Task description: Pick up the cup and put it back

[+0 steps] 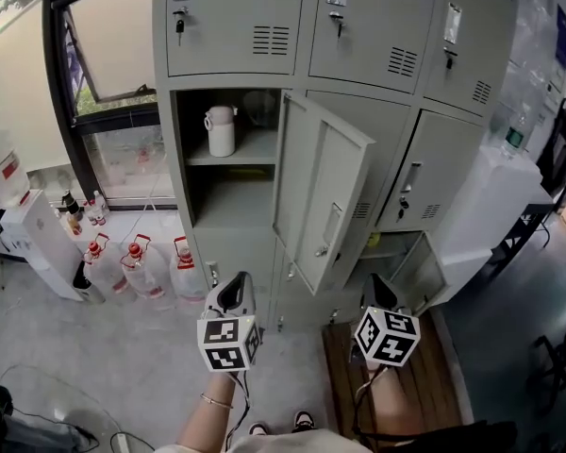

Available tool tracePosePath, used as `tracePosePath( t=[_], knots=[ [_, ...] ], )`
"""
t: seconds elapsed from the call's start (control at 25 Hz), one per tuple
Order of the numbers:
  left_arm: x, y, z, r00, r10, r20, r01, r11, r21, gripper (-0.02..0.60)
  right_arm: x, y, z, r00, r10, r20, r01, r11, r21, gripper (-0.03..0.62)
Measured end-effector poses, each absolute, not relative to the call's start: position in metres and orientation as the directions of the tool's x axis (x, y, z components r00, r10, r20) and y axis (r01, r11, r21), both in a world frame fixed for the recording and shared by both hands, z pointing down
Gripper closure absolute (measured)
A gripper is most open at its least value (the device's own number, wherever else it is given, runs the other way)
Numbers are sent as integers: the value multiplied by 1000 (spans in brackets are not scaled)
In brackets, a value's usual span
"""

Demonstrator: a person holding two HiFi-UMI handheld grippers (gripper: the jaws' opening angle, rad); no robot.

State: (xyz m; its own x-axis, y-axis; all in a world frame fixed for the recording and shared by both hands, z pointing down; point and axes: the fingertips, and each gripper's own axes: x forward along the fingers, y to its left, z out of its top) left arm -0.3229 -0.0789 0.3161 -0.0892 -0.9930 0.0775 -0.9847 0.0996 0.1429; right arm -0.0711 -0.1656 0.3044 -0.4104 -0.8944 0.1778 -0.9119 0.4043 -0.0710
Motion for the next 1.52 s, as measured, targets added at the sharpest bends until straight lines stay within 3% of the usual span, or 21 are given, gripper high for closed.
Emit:
tracePosePath(
  t=[0.4, 0.92, 0.96, 1.04, 1.52],
  knots=[
    [-334, -93, 311, -184, -978, 99, -975, 195, 109, 570, -70, -199, 302, -446, -880, 162, -895, 435, -101, 602],
    [-347, -114, 302, -203, -974, 102, -969, 215, 122, 567, -74, -218, 299, -465, -872, 157, -885, 455, -92, 602],
    [-348, -116, 301, -198, -975, 105, -971, 210, 119, 559, -75, -220, 299, -465, -871, 156, -885, 456, -92, 602],
    [-348, -121, 299, -180, -978, 110, -974, 192, 117, 486, -76, -223, 299, -466, -871, 156, -885, 457, -94, 602],
    [-363, -154, 291, -135, -983, 127, -984, 148, 100, 370, -82, -245, 301, -467, -869, 164, -884, 456, -102, 602]
  ],
)
